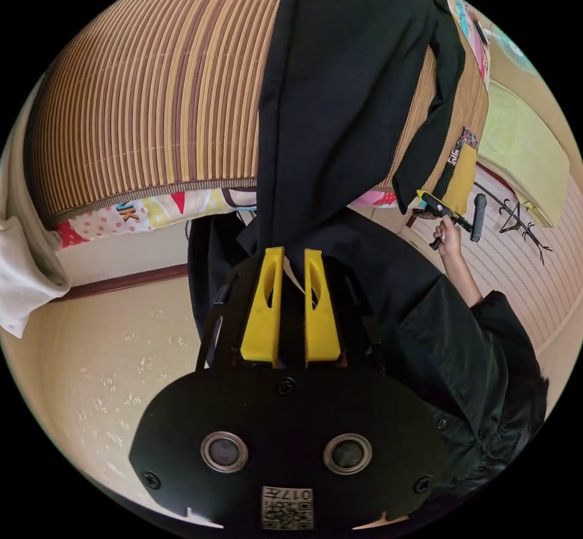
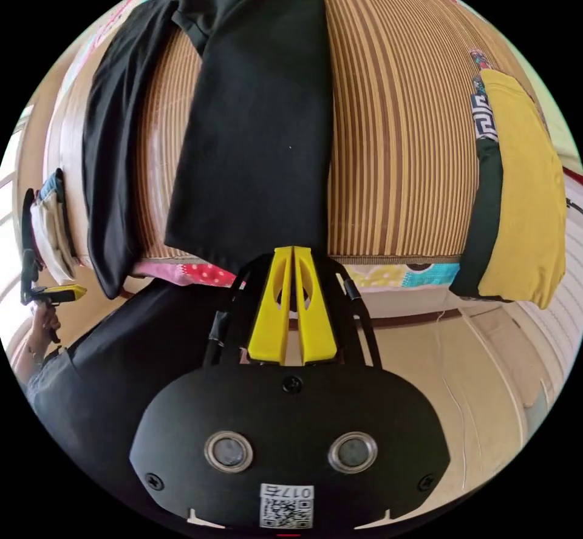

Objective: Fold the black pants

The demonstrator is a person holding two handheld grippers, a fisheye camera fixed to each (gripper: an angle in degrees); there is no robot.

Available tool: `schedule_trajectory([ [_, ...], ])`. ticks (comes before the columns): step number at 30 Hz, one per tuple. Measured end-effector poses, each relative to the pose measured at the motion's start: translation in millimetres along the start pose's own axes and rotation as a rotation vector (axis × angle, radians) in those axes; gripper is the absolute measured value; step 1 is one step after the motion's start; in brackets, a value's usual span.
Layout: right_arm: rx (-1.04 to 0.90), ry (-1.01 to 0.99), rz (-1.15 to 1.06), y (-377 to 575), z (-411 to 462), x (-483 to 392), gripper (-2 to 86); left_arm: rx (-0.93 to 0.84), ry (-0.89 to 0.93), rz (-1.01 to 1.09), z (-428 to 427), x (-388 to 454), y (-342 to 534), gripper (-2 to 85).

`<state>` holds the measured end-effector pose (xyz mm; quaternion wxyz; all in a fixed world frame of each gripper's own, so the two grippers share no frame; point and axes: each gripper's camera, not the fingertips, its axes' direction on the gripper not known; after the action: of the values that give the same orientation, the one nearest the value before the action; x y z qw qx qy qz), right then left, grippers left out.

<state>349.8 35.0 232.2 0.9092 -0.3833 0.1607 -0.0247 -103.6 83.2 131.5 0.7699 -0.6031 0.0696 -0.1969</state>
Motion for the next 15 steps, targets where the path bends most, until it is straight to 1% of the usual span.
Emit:
schedule_trajectory([
  [2,0.048,-0.105,-0.046,1.2,-8.2,-18.5,7.6,-0.028,-0.001,-0.011,10.6,-3.2,-3.8,6.4],
  [3,0.052,-0.125,-0.065,-0.2,-8.3,-25.5,9.1,-0.042,0.0,-0.01,17.5,-3.8,-5.6,6.6],
  [5,0.085,-0.248,-0.187,-6.7,-5.8,-59.6,12.6,-0.059,-0.009,0.005,27.0,-2.2,-8.0,6.6],
  [7,0.043,-0.257,-0.243,-16.1,8.4,-84.1,13.5,-0.076,-0.026,0.025,36.3,1.2,-10.4,6.6],
  [8,-0.025,-0.181,-0.261,-23.3,26.7,-97.9,13.8,-0.084,-0.029,0.041,41.8,4.4,-11.9,6.6],
  [9,-0.056,-0.128,-0.266,-25.7,36.7,-103.3,13.3,-0.087,-0.027,0.06,46.1,8.5,-13.3,6.6],
  [10,-0.032,-0.01,-0.256,-25.4,42.2,-108.8,12.2,-0.087,-0.025,0.072,48.0,11.1,-14.0,6.6],
  [11,-0.037,0.033,-0.255,-26.2,44.7,-109.4,10.4,-0.087,-0.021,0.094,51.3,16.8,-15.8,6.6],
  [13,-0.067,-0.015,-0.223,-29.7,41.7,-98.8,7.1,-0.084,-0.013,0.112,55.0,25.4,-19.3,6.7],
  [14,-0.065,-0.1,-0.196,-27.6,34.2,-85.8,5.4,-0.071,0.01,0.132,55.7,32.5,-21.8,6.9],
  [15,-0.05,-0.139,-0.176,-24.6,29.0,-77.6,4.9,-0.048,0.046,0.154,55.0,40.3,-24.1,7.1],
])
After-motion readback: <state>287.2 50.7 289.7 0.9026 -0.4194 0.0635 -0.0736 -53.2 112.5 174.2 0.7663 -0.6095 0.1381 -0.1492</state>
